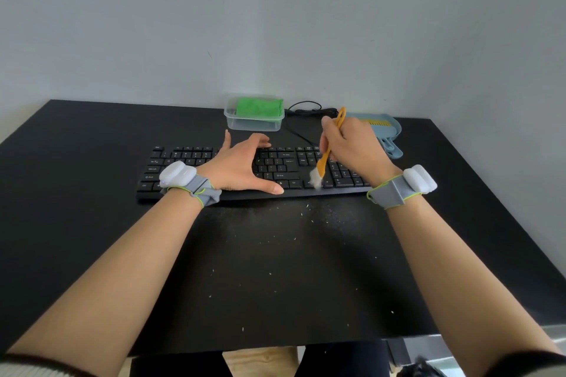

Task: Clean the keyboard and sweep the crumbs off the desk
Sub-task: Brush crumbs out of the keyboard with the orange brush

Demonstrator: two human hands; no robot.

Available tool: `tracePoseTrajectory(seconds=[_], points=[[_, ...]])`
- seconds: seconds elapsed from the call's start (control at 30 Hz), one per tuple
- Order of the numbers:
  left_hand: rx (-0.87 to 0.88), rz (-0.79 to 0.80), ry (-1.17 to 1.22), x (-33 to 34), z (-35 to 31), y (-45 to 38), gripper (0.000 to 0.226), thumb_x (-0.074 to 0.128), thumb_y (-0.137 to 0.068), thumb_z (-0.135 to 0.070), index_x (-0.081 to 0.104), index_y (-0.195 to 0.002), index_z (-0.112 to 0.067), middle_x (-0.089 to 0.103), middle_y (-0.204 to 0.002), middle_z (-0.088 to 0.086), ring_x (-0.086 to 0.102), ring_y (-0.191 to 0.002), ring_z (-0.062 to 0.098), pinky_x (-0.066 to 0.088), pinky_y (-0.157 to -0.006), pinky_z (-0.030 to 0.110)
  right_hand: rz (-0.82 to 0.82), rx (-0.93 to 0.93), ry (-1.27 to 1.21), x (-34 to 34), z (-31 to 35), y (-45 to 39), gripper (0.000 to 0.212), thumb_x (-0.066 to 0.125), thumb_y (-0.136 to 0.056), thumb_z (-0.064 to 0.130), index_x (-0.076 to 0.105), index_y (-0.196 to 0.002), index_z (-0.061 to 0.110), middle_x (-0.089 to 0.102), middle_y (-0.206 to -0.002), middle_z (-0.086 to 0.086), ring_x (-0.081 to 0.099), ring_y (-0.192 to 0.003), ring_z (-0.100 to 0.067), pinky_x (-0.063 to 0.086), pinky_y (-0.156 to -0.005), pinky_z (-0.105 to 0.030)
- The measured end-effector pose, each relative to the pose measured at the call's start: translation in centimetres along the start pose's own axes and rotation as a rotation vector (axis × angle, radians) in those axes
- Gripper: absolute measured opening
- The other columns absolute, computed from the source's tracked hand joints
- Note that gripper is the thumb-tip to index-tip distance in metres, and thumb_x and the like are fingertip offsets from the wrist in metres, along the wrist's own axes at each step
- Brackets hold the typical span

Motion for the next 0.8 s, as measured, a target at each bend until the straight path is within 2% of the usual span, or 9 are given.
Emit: tracePoseTrajectory(seconds=[0.1,0.17,0.23,0.3,0.43,0.5,0.57,0.67,0.8], points=[[-0.005,0.011,0.002,0.1,0.1,0.0,0.117,0.074,-0.061,-0.075,0.021,-0.149,-0.018,0.039,-0.153,-0.008,0.033,-0.143,0.013,-0.018,-0.117,0.055,-0.062,0.047,-0.055,-0.3,0.0,-0.7,0.056,0.039,-0.104,0.031,0.068,-0.059,0.014,0.056,-0.042,0.004,0.053,-0.042,-0.004,0.042,-0.051,-0.011],[-0.004,0.018,0.0,0.1,0.0,-0.1,0.117,0.073,-0.062,-0.075,0.02,-0.149,-0.018,0.039,-0.153,-0.008,0.033,-0.143,0.014,-0.019,-0.117,0.056,-0.134,0.032,-0.128,-0.3,0.3,-1.3,0.051,0.041,-0.105,0.036,0.068,-0.068,0.014,0.064,-0.054,-0.001,0.058,-0.049,-0.005,0.052,-0.062,-0.018],[-0.007,0.018,-0.009,0.1,0.0,-0.1,0.118,0.073,-0.061,-0.076,0.021,-0.149,-0.018,0.039,-0.153,-0.008,0.033,-0.143,0.013,-0.019,-0.117,0.056,-0.106,0.018,-0.141,1.0,0.7,-1.7,0.045,0.043,-0.104,0.039,0.067,-0.075,0.014,0.069,-0.062,-0.001,0.063,-0.057,-0.008,0.059,-0.073,-0.035],[-0.009,0.018,-0.014,0.1,0.0,-0.1,0.118,0.072,-0.061,-0.078,0.021,-0.149,-0.019,0.04,-0.153,-0.008,0.034,-0.143,0.013,-0.019,-0.116,0.056,-0.025,0.025,-0.056,2.5,0.7,-1.8,0.047,0.042,-0.103,0.042,0.068,-0.074,0.016,0.067,-0.06,0.001,0.065,-0.061,-0.013,0.058,-0.078,-0.041],[-0.007,0.013,-0.027,0.1,0.2,-0.1,0.118,0.071,-0.06,-0.08,0.022,-0.149,-0.02,0.041,-0.152,-0.009,0.035,-0.142,0.012,-0.02,-0.116,0.055,0.085,0.083,0.013,2.4,0.9,-1.7,0.058,0.037,-0.101,0.035,0.07,-0.059,0.013,0.057,-0.04,0.007,0.058,-0.047,-0.012,0.05,-0.064,-0.028],[-0.008,0.015,-0.034,0.1,0.2,-0.1,0.118,0.07,-0.06,-0.08,0.022,-0.149,-0.02,0.041,-0.152,-0.009,0.036,-0.142,0.012,-0.02,-0.116,0.055,0.057,0.059,-0.002,2.0,1.1,-1.6,0.057,0.037,-0.101,0.032,0.071,-0.059,0.011,0.057,-0.04,0.009,0.056,-0.043,-0.009,0.047,-0.06,-0.024],[-0.005,0.009,-0.038,0.1,0.0,-0.1,0.117,0.07,-0.061,-0.079,0.021,-0.149,-0.019,0.041,-0.152,-0.009,0.035,-0.142,0.013,-0.02,-0.116,0.055,0.007,0.008,0.006,1.7,1.4,-1.3,0.058,0.036,-0.103,0.033,0.07,-0.061,0.013,0.059,-0.042,0.011,0.059,-0.047,-0.008,0.048,-0.063,-0.024],[-0.002,0.007,-0.029,-0.1,0.0,0.0,0.117,0.071,-0.061,-0.078,0.021,-0.149,-0.019,0.041,-0.152,-0.009,0.035,-0.142,0.012,-0.02,-0.116,0.055,0.055,0.01,0.053,2.1,1.3,-1.0,0.06,0.036,-0.103,0.033,0.069,-0.057,0.015,0.057,-0.041,0.016,0.057,-0.047,-0.004,0.046,-0.061,-0.022],[-0.003,0.009,-0.031,-0.1,0.1,0.0,0.117,0.072,-0.061,-0.078,0.022,-0.149,-0.019,0.041,-0.152,-0.008,0.035,-0.142,0.012,-0.02,-0.116,0.055,0.016,-0.025,0.005,1.3,1.6,-0.6,0.058,0.038,-0.105,0.035,0.067,-0.058,0.018,0.056,-0.041,0.007,0.054,-0.042,-0.003,0.044,-0.052,-0.014]])
Point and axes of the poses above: each hand's wrist, its own y-axis away from the middle knuckle, its own x-axis out of the palm, z = x × y, the point moved 9 cm from there along -y, towards the middle knuckle
